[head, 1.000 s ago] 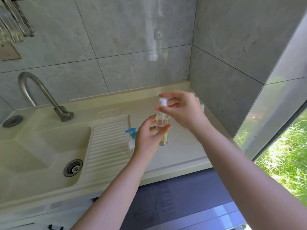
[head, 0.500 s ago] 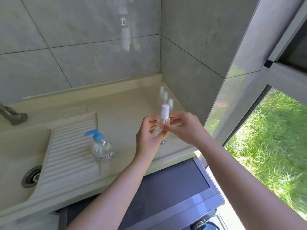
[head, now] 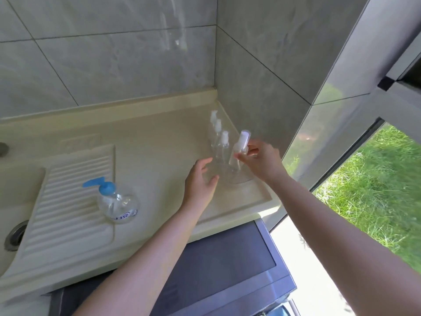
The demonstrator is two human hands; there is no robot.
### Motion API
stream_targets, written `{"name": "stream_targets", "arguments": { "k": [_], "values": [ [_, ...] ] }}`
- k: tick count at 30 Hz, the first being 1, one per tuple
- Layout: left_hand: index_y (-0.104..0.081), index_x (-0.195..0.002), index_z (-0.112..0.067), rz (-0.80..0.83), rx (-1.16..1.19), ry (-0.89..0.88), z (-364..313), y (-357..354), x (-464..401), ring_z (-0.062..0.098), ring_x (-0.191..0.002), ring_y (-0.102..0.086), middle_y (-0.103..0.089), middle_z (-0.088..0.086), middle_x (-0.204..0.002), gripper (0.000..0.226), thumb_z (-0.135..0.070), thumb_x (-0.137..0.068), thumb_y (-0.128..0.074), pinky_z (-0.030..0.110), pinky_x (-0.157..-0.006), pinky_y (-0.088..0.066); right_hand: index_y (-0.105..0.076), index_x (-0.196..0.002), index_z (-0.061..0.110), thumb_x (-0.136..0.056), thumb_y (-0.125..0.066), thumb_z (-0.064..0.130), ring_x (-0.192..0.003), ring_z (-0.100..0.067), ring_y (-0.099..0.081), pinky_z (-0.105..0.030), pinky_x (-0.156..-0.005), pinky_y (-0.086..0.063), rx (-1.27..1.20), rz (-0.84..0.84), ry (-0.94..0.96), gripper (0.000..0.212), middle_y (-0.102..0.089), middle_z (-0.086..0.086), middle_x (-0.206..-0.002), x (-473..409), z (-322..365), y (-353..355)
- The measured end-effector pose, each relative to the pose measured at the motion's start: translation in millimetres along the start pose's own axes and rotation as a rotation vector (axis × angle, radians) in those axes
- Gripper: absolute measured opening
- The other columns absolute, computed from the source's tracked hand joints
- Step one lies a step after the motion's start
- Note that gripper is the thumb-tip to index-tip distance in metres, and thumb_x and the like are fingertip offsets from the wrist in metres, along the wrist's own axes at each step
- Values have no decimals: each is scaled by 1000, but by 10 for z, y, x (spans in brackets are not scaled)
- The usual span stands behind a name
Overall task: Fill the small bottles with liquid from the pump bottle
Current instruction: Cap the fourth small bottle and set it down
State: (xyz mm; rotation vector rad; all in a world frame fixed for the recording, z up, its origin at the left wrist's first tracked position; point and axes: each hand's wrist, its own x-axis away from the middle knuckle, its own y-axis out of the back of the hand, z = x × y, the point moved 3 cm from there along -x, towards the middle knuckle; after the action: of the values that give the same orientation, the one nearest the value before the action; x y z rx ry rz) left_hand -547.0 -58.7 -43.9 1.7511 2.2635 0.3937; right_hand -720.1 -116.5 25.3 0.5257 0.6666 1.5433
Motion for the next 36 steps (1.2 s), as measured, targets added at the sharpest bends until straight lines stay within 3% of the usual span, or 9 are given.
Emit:
{"name": "stream_targets", "arguments": {
  "k": [9,18,29,36],
  "values": [
    [-54,-129,-18,61,-32,86,225,-78,-165,14,-118,-57,-58,-5,-132,42,-5,-91,-61,29,-102,-44,-69,-102,17,-80,-80,29,-93,-13,-68,-18,-79,-41,16,89,-70,28,-71,4,-97,-186,-237,-314],
    [-56,-129,-20,103,-47,107,271,-139,-294,16,-119,-58,-61,-2,-129,41,-8,-90,-62,35,-103,-45,-69,-106,17,-76,-84,29,-92,-12,-68,-21,-86,-48,0,104,-85,35,-72,4,-100,-274,-258,-436],
    [-56,-128,-18,100,-29,95,239,-108,-341,15,-117,-59,-60,-7,-128,40,-7,-90,-62,24,-99,-43,-68,-105,14,-72,-86,28,-95,-14,-68,-27,-90,-52,-8,137,-91,40,-72,2,-102,-309,-263,-480],
    [-57,-124,-22,80,-4,93,154,-16,-263,12,-114,-60,-61,-10,-122,38,-8,-90,-64,20,-96,-43,-65,-113,14,-75,-84,21,-94,-12,-67,-18,-82,-45,-25,146,-87,43,-70,0,-108,-212,-234,-404]
  ]
}}
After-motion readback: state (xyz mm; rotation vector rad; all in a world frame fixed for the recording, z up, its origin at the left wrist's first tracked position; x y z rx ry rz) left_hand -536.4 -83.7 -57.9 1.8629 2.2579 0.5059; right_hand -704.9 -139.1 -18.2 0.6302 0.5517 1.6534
